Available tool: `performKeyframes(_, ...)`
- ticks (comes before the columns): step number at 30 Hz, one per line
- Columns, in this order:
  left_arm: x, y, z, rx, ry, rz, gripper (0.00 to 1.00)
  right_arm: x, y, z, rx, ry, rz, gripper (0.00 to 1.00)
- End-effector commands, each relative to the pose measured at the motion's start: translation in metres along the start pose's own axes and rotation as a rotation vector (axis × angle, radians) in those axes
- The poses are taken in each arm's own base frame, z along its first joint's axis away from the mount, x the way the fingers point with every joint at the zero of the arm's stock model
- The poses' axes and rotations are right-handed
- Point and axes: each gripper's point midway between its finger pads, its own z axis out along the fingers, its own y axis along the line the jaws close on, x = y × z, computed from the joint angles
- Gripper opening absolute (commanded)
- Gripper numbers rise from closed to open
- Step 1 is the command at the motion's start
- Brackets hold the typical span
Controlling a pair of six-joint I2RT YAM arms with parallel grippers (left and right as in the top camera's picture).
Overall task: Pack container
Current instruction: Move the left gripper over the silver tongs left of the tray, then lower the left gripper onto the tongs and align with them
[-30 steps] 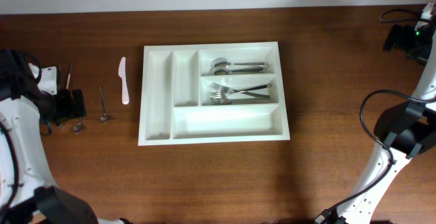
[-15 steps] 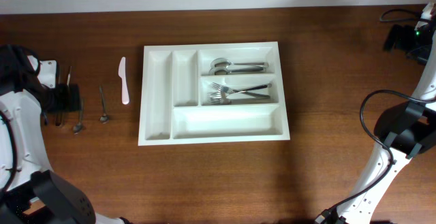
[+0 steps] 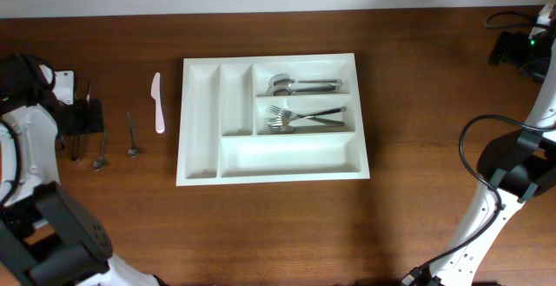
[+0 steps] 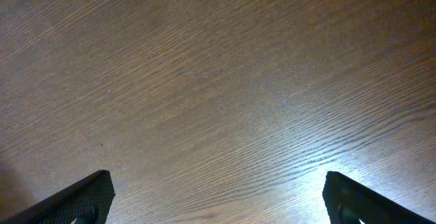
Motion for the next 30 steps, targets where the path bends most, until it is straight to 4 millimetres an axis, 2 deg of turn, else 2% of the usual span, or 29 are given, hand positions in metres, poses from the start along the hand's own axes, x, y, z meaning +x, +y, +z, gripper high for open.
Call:
performKeyframes(1,0.002,-0.003,0.022,0.034,0.032,0.007,0.99,-0.003,-0.004,-0.018,0.002,-0.036,0.011,0.99)
performKeyframes(5,0.004,-0.02,0.034,0.125,0.039,0.006,0.99,-0.003,-0.004,-0.018,0.002,-0.036,0.011,0.99)
performKeyframes(11,0.012,-0.024,0.049,0.147,0.074,0.004,0.99,-0.003,-0.003,-0.018,0.001,-0.036,0.01,0.99)
performKeyframes(13,0.014,-0.018,0.054,0.114,0.089,0.002,0.99,-0.003,-0.004,-0.018,0.002,-0.036,0.011,0.98)
performKeyframes(18,0.017,0.012,0.056,-0.063,0.117,-0.104,0.99,-0.003,-0.003,-0.018,0.001,-0.036,0.01,0.99)
performKeyframes(24,0.014,0.017,0.058,-0.078,0.103,-0.11,0.99,-0.003,-0.004,-0.018,0.002,-0.036,0.011,0.99)
performKeyframes(30,0.028,0.021,0.073,-0.068,0.149,-0.122,0.99,-0.003,-0.004,-0.018,0.002,-0.036,0.011,0.99)
